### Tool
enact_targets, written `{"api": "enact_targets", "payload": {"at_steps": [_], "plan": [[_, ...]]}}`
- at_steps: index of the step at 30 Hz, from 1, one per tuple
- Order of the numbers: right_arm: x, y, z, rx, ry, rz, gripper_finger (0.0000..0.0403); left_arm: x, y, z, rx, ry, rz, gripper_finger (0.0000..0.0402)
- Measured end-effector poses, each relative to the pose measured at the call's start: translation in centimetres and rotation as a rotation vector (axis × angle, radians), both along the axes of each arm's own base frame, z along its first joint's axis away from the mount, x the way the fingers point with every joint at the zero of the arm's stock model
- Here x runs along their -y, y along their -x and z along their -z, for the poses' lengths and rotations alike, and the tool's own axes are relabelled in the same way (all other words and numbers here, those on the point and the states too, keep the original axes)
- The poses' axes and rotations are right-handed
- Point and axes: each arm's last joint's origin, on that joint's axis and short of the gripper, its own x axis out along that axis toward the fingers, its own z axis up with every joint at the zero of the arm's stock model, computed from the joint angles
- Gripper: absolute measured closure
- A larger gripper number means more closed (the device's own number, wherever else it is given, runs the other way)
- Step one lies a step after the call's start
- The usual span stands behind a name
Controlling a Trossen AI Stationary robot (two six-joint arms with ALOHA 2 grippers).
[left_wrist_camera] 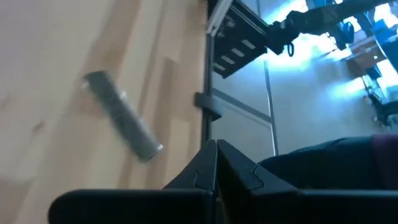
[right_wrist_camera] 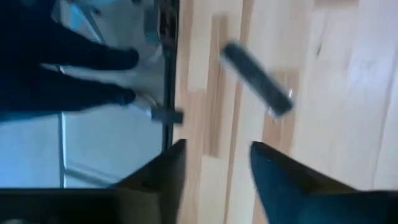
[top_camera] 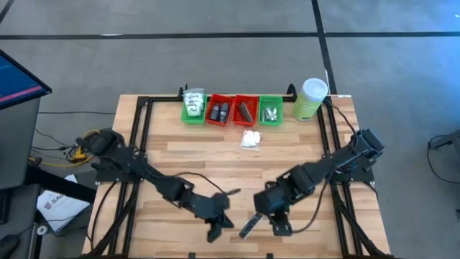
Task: Pick & Place Travel size toiletries
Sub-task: Put the comb into the right red basket
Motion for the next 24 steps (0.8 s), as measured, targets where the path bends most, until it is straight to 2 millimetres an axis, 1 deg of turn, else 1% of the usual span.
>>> {"api": "enact_targets", "payload": {"at_steps": [3,6,7,8,10,13,16,19,22,24], "plan": [[-1.2,1.0,0.7,-0.031,0.016,-0.040,0.0308,1.3,-2.9,-0.2,0.031,0.006,0.021,0.0401],[-2.5,2.1,1.7,-0.053,0.033,-0.085,0.0376,2.0,-5.8,0.0,0.042,0.021,0.021,0.0401],[-2.8,2.4,2.1,-0.056,0.042,-0.106,0.0389,2.1,-6.5,0.2,0.039,0.020,0.018,0.0401],[-3.2,2.7,2.3,-0.054,0.055,-0.121,0.0393,2.2,-7.0,0.7,0.027,0.016,0.015,0.0401],[-3.8,3.4,3.1,-0.051,0.093,-0.136,0.0387,2.1,-8.2,1.6,0.008,0.032,-0.012,0.0401],[-4.6,4.5,4.7,-0.077,0.122,-0.163,0.0387,1.9,-9.2,3.7,-0.053,0.050,-0.053,0.0401],[-5.1,5.3,6.4,-0.079,0.120,-0.180,0.0400,1.9,-9.6,5.2,-0.094,0.071,-0.082,0.0401],[-5.2,6.3,7.9,-0.096,0.122,-0.168,0.0397,2.1,-9.6,6.4,-0.134,0.088,-0.093,0.0401],[-5.2,6.5,8.6,-0.088,0.111,-0.158,0.0400,2.4,-9.4,7.3,-0.194,0.108,-0.099,0.0401],[-5.1,6.6,8.7,-0.088,0.117,-0.155,0.0401,2.5,-9.2,7.8,-0.232,0.109,-0.105,0.0401]]}}
